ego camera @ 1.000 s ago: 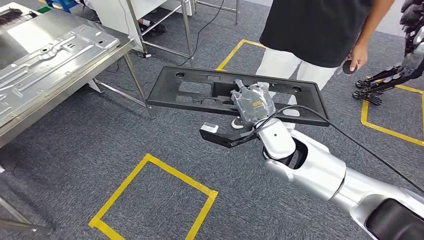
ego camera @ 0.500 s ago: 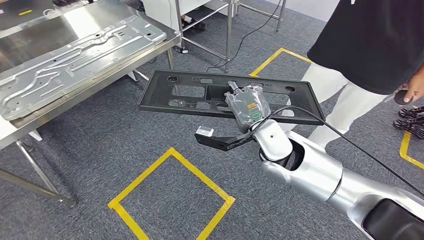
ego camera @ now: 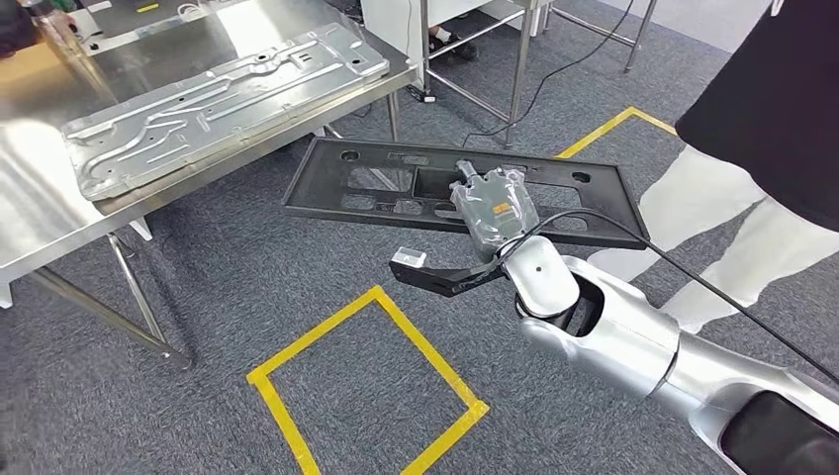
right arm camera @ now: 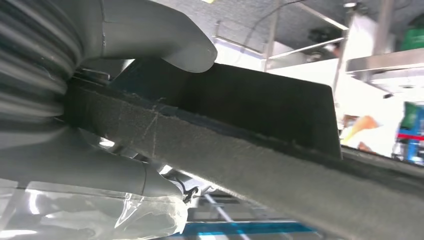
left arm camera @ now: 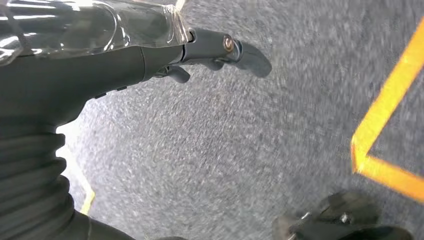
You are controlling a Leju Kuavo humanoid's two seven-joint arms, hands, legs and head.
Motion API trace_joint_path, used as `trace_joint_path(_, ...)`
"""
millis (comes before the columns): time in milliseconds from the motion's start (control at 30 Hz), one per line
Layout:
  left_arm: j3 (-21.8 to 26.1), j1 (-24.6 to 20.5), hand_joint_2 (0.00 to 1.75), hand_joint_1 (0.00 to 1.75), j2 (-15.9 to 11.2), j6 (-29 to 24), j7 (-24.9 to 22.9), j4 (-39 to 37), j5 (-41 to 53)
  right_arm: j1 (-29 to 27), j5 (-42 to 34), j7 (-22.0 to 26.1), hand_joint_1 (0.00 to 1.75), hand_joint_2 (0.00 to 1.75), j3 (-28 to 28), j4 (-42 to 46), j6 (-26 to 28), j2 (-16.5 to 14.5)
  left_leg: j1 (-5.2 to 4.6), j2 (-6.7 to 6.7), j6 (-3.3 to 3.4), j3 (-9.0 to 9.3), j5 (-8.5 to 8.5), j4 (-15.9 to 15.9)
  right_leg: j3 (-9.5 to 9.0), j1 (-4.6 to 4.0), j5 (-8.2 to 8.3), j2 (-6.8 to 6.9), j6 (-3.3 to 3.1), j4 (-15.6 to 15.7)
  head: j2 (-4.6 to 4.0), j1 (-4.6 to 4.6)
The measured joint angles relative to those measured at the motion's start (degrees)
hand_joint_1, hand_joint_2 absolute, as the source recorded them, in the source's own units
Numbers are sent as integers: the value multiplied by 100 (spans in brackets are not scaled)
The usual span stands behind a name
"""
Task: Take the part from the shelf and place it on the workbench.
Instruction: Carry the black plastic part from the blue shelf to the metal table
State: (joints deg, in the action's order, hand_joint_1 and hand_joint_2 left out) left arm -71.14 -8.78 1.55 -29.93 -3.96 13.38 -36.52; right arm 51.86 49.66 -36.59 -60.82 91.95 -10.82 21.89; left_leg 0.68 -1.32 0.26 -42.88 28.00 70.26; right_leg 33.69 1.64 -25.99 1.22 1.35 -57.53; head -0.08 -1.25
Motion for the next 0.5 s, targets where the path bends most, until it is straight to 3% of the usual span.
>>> trace_joint_path(33,2,0,175,0,-1,-4,0,0,1,-4,-3,3,175,175,-1,0,-9,1,-5,25,8,-121,42,216,-10,-19,-14,71,-5,0,0,-1)
trace_joint_path(67,4,4,175,0,-1,-5,0,0,1,-7,-6,7,175,175,-3,2,-20,1,-17,38,31,-139,-11,223,-26,-39,-31,140,-5,-1,-1,0)
trace_joint_path(100,5,10,175,0,-2,-5,0,0,3,-6,-9,11,175,175,-3,5,-31,1,-41,71,74,-29,-161,-19,-52,-56,-52,211,-5,-1,-1,1)
trace_joint_path(167,7,9,175,0,-4,-5,0,0,9,4,-12,15,175,175,-3,20,-49,2,-143,307,206,383,-498,-837,-121,-93,-104,356,6,4,-1,1)
trace_joint_path(233,10,-11,175,0,-4,-5,0,0,17,23,-17,11,175,175,-3,32,-58,5,-240,483,302,635,-621,-1327,-170,-118,-150,486,40,13,-1,4)
trace_joint_path(300,12,-28,175,0,-1,-4,0,1,26,36,-26,8,175,175,-3,43,-67,6,-260,385,331,661,-606,-1387,-212,-129,-181,610,90,39,0,5)
trace_joint_path(333,13,-26,175,0,3,-3,-1,1,33,40,-29,5,175,175,-2,53,-70,12,-242,308,344,689,-616,-1419,-239,-121,-208,578,118,30,0,6)
trace_joint_path(400,14,-17,175,0,8,3,-3,1,45,56,-31,2,175,175,0,76,-74,30,-185,175,387,764,-644,-1489,-146,-109,-386,292,157,-254,1,13)
trace_joint_path(433,15,-16,175,0,15,6,-4,0,50,57,-32,0,175,175,1,81,-75,45,-163,110,404,790,-653,-1507,11,-96,-539,98,167,-577,1,17)
trace_joint_path(500,15,-30,175,0,31,8,-4,0,60,34,-34,-1,175,175,-2,85,-76,69,-148,-42,423,801,-654,-1509,438,-92,-808,-65,184,-1327,0,25)
